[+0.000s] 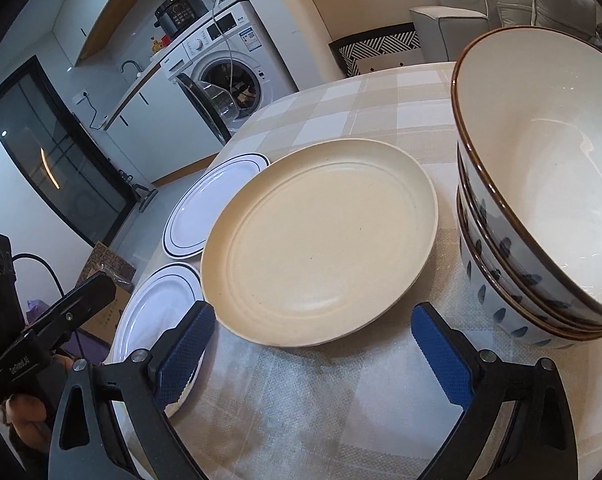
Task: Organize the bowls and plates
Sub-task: 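Move the left tool toward the rim of the cream plate, then close the left gripper on the cream plate rim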
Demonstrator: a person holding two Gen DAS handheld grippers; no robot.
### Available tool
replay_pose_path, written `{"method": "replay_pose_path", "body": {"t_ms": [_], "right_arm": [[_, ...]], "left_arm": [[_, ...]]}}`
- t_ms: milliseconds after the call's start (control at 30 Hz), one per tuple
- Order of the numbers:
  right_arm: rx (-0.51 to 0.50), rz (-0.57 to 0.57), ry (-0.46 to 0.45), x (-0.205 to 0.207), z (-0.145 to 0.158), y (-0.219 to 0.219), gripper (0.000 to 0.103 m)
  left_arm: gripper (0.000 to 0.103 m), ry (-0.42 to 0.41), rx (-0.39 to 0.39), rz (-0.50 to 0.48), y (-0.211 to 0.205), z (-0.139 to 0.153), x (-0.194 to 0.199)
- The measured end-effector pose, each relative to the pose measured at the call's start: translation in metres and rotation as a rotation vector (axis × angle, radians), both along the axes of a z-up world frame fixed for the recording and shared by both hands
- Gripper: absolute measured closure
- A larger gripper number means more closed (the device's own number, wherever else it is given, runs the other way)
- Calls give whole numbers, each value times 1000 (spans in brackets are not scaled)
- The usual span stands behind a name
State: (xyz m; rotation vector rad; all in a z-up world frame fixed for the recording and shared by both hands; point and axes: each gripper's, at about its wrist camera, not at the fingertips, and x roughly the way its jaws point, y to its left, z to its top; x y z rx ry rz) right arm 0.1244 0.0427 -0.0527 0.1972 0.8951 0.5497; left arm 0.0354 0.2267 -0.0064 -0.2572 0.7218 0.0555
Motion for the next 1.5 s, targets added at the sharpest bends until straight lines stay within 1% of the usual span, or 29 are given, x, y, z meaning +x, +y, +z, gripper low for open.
{"method": "replay_pose_path", "body": {"t_ms": [133,233,300,400,467,600,767,833,1000,1067,1133,1233,1300,1333,1367,1433,1500], "right_arm": [[-34,-25,-29,1,-1,3,5],[-49,-42,-28,4,-4,7,9],[-57,-46,-33,4,-5,9,13],[-63,-58,-36,6,-5,10,13],[-64,-68,-36,5,-5,10,13],[-61,-79,-36,4,-7,11,14],[-65,-89,-41,3,-8,10,17],[-64,-95,-39,2,-9,9,18],[-60,-96,-34,1,-11,9,20],[-58,-98,-34,1,-11,8,20],[-56,-100,-32,2,-12,8,20],[-54,-104,-31,2,-12,8,21],[-55,-105,-33,3,-12,8,23],[-54,-106,-31,3,-13,8,24],[-55,-110,-28,5,-13,8,27],[-57,-116,-31,5,-13,8,29],[-57,-124,-32,5,-13,6,35]], "left_arm": [[1,19,19,-7,-4,-6,19],[3,39,30,0,-5,-11,35],[6,49,38,-1,-6,-14,44],[12,70,37,-6,-6,-20,52],[18,88,29,-13,-6,-24,59],[22,117,24,-30,-10,-33,70],[36,166,6,-54,-15,-43,79],[39,173,6,-63,-17,-45,82],[43,184,2,-75,-19,-47,86],[50,192,-5,-84,-20,-48,88],[51,201,-8,-85,-21,-49,90],[58,206,-6,-96,-23,-50,92],[65,207,-6,-105,-25,-51,92],[71,210,-9,-109,-26,-52,93],[74,211,-8,-106,-26,-52,94],[76,209,0,-100,-26,-51,95],[82,204,10,-90,-26,-51,95]]}}
